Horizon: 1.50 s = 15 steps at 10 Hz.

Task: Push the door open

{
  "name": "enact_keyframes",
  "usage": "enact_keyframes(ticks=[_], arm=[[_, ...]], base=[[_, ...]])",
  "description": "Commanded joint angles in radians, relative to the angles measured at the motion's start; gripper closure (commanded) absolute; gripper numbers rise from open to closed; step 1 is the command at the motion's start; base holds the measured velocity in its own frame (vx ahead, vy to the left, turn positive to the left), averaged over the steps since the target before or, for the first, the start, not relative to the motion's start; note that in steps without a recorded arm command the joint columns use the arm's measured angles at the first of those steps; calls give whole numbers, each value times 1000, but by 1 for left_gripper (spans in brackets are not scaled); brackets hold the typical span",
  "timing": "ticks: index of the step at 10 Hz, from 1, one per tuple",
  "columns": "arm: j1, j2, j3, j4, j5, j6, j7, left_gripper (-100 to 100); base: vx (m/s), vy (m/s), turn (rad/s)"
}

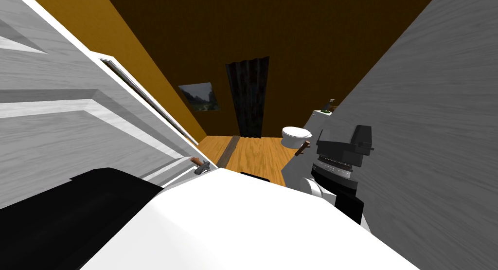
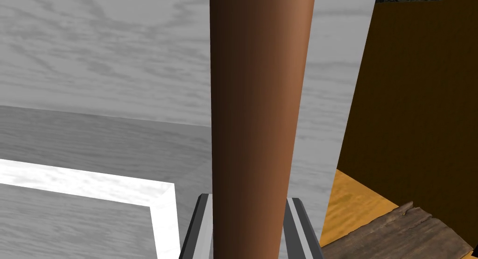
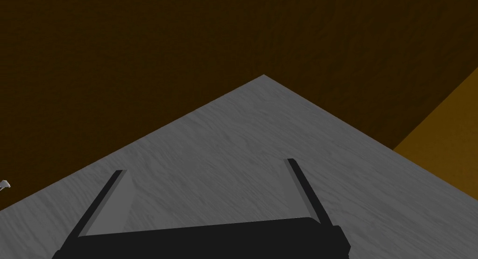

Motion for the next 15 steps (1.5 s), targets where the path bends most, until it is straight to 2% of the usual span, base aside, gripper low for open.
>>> enact_keyframes(ticks=[1,5,6,9,10,12,13,15], arm=[[-11,36,18,-9,6,13,0,100],[-11,36,18,-9,6,13,0,100],[-13,47,24,-3,10,13,7,100],[-13,47,24,-3,10,13,7,100],[-14,58,30,3,13,13,14,100],[-14,58,30,3,13,13,14,100],[-16,69,37,10,16,14,21,100],[-16,69,37,10,16,14,21,100]], base=[[7,16,-8],[10,5,-3],[37,10,-2],[32,11,9],[27,-4,5],[22,26,0],[35,16,-1],[38,-6,23]])
